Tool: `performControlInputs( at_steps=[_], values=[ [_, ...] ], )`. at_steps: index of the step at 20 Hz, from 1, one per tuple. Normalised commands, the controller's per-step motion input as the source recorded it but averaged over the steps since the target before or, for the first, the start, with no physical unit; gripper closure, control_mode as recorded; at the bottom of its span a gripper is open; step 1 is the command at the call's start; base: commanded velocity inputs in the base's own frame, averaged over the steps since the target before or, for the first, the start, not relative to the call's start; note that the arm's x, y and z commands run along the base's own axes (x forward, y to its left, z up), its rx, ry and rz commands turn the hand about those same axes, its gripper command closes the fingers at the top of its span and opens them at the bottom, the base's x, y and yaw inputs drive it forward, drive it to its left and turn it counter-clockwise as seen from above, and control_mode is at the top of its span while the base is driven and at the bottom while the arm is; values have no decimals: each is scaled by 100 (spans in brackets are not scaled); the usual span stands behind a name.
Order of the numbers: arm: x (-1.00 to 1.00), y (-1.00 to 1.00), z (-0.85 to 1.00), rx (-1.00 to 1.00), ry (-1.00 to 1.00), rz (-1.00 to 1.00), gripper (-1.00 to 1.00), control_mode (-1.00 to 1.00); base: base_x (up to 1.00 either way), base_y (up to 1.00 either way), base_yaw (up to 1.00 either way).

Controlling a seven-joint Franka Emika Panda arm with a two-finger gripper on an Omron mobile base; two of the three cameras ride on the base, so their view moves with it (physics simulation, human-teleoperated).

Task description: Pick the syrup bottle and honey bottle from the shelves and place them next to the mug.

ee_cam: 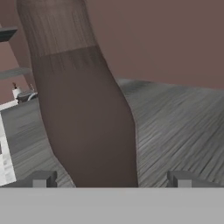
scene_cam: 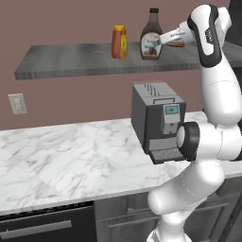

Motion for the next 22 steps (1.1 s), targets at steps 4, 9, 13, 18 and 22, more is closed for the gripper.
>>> performControlInputs(
  at_steps=[4, 9, 13, 18, 22],
  values=[
    [0, 0, 0, 0, 0, 0, -100, -100, 0, 0, 0],
    [0, 0, 0, 0, 0, 0, 100, -100, 0, 0, 0],
    [0, 0, 0, 0, 0, 0, 100, -100, 0, 0, 0],
    [0, 0, 0, 0, 0, 0, 100, -100, 0, 0, 0],
    [-8, 0, 0, 0, 0, 0, 100, -100, 0, 0, 0]
  ],
)
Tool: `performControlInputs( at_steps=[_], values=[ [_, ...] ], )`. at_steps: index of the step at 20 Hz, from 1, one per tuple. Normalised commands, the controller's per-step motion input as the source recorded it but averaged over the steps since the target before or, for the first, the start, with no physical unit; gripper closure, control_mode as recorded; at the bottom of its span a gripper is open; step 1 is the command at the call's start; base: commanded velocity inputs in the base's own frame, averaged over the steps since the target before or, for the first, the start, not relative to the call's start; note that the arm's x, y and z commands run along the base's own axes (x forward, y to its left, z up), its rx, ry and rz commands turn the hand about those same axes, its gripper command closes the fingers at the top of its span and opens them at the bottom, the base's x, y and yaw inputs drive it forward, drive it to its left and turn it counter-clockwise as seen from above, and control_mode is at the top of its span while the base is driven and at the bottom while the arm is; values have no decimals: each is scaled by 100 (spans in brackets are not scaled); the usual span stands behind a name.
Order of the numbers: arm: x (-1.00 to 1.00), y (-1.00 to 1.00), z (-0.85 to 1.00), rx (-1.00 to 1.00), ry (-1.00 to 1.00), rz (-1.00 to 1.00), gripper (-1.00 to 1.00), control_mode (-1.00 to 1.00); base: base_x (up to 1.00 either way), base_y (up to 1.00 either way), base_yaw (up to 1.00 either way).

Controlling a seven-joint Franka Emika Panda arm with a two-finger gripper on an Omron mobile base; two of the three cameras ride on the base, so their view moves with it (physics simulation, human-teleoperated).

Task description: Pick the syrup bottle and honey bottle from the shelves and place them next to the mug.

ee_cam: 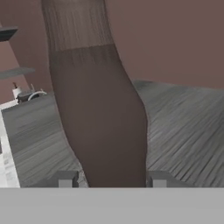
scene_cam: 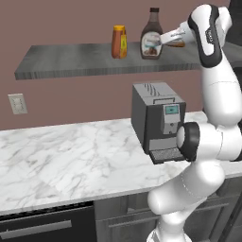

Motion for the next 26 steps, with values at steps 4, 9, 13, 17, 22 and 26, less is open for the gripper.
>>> performControlInputs(
  at_steps=[4, 9, 13, 17, 22, 26],
  values=[
    [-60, -1, 0, 3, -18, 0, 100, -100, 0, 0, 0],
    [-100, -4, 0, 8, -26, 0, 100, -100, 0, 0, 0],
    [-100, 0, 0, 9, -14, 0, 100, -100, 0, 0, 0],
    [-100, 0, 0, 7, -3, 0, 100, -100, 0, 0, 0],
    [-99, -15, -10, 3, 0, -3, 100, -100, 0, 0, 0],
    [-100, -43, -15, 2, 0, -7, 100, -100, 0, 0, 0]
  ],
)
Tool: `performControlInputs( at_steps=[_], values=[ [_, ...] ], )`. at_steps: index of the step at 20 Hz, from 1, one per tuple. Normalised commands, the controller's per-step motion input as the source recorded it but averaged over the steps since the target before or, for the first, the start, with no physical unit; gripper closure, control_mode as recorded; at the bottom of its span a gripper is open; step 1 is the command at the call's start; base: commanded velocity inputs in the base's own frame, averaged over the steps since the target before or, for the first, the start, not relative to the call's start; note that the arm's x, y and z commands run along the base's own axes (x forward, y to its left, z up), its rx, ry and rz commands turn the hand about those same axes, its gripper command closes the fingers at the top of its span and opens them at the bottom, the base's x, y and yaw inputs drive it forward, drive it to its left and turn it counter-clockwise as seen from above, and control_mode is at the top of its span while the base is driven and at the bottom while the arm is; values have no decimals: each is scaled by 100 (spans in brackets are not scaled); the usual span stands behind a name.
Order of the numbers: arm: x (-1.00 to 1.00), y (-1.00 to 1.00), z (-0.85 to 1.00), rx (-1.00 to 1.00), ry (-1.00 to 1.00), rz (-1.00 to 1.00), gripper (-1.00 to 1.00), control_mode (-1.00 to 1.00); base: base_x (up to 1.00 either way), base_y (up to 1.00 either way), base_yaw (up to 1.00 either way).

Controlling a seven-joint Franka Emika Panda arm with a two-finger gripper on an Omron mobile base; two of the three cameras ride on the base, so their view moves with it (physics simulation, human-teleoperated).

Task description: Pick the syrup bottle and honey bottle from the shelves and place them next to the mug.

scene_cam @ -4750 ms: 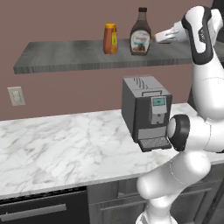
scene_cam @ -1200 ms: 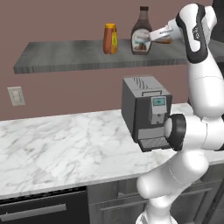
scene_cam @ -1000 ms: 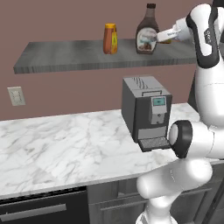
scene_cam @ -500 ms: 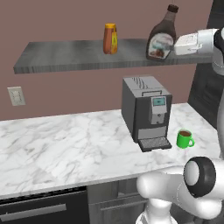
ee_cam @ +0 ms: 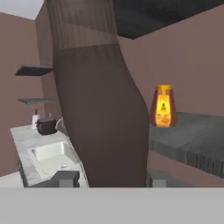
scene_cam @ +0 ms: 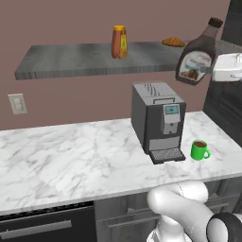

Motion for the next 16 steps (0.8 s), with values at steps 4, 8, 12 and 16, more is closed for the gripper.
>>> performControlInputs(
  at_steps=[4, 8, 12, 16],
  values=[
    [-100, -51, -14, 3, 0, -7, 100, -100, 0, 0, 0],
    [-94, -51, -21, 0, 0, -8, 100, -100, 0, 0, 0],
    [-38, -67, -48, 0, 5, -21, 100, -100, 0, 0, 0],
    [0, -64, -59, -3, 12, -29, 100, -100, 0, 0, 0]
  ],
)
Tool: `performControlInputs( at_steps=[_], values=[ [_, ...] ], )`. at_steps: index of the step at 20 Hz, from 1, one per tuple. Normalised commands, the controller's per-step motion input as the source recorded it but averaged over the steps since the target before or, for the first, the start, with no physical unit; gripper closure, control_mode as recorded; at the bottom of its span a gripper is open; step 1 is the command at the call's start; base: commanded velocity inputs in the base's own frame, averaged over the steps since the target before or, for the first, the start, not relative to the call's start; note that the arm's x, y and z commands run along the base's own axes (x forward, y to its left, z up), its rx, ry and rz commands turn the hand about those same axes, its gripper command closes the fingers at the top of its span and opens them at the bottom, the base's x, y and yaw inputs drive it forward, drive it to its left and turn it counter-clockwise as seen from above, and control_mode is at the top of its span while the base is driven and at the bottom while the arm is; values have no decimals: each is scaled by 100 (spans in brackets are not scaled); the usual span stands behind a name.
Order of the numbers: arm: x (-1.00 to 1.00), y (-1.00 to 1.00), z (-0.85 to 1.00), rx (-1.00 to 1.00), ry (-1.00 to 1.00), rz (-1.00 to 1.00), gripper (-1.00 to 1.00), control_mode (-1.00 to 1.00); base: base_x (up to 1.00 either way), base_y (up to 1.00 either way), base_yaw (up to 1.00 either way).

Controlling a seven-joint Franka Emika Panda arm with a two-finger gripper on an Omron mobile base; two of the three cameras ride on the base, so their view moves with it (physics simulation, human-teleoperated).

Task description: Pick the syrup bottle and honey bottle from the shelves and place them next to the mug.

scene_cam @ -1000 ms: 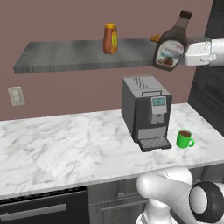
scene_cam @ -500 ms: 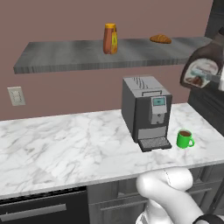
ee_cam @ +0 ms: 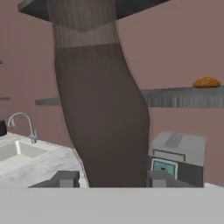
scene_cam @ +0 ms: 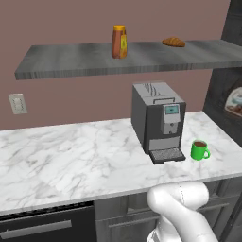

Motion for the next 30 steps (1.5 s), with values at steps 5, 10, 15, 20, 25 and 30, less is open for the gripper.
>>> performControlInputs(
  at_steps=[5, 10, 15, 20, 25, 30],
  values=[
    [4, -38, -54, -4, 16, -35, 100, -100, 0, 0, 0],
    [2, -8, -44, 0, 15, -33, 100, -100, 0, 0, 0],
    [53, -13, -59, 0, 1, -9, 100, -100, 0, 0, 0],
    [74, -23, -38, 0, 5, 0, 100, -100, 0, 0, 0],
    [39, -43, -12, 0, 10, 0, 100, -100, 0, 0, 0],
    [11, -45, -23, 0, 7, 0, 100, -100, 0, 0, 0]
  ],
)
